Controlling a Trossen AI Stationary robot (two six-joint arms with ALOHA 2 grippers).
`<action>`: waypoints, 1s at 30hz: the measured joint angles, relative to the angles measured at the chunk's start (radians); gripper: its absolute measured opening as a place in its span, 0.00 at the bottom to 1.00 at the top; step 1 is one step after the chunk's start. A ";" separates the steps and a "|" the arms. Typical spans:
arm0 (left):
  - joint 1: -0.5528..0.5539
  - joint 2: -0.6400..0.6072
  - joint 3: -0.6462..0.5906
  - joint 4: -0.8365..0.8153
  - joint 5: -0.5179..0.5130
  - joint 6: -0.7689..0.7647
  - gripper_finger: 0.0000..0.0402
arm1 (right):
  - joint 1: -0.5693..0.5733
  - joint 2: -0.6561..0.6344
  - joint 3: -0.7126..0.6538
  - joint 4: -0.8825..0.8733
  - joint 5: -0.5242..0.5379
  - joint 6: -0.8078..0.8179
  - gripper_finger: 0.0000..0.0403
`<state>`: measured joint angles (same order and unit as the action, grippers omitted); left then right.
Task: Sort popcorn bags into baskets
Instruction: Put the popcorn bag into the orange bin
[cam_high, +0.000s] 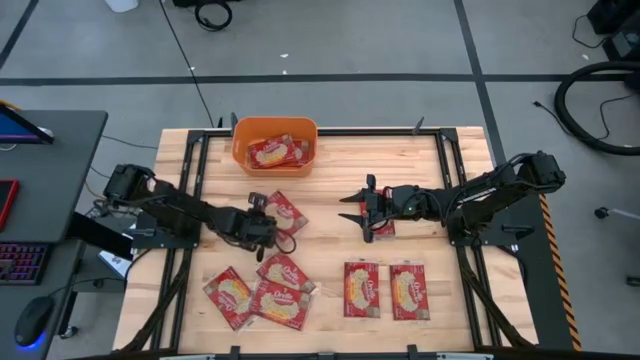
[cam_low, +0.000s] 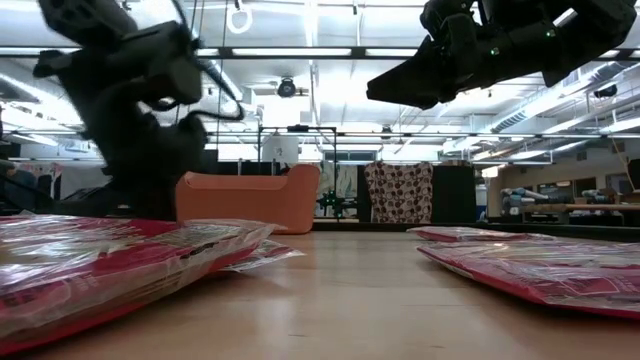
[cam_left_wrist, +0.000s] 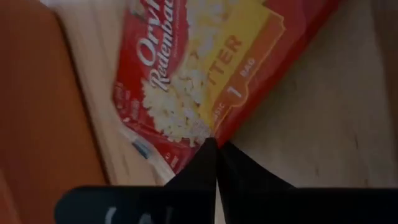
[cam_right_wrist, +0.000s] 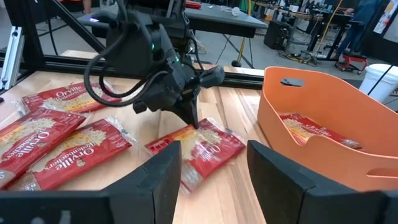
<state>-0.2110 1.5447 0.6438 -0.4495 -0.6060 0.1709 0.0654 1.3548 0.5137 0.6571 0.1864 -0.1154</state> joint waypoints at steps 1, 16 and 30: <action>0.004 0.000 0.023 -0.022 0.000 0.004 0.01 | 0.000 0.000 0.000 0.000 0.000 0.000 0.47; 0.082 -0.001 0.445 -0.476 -0.123 0.098 0.00 | 0.000 0.000 0.000 -0.001 0.000 0.000 0.47; 0.342 -0.002 0.689 -0.535 -0.292 0.416 0.00 | 0.000 0.000 0.000 -0.001 0.001 0.000 0.47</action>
<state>0.1312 1.5425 1.3327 -0.9849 -0.8975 0.5866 0.0652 1.3548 0.5137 0.6559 0.1869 -0.1154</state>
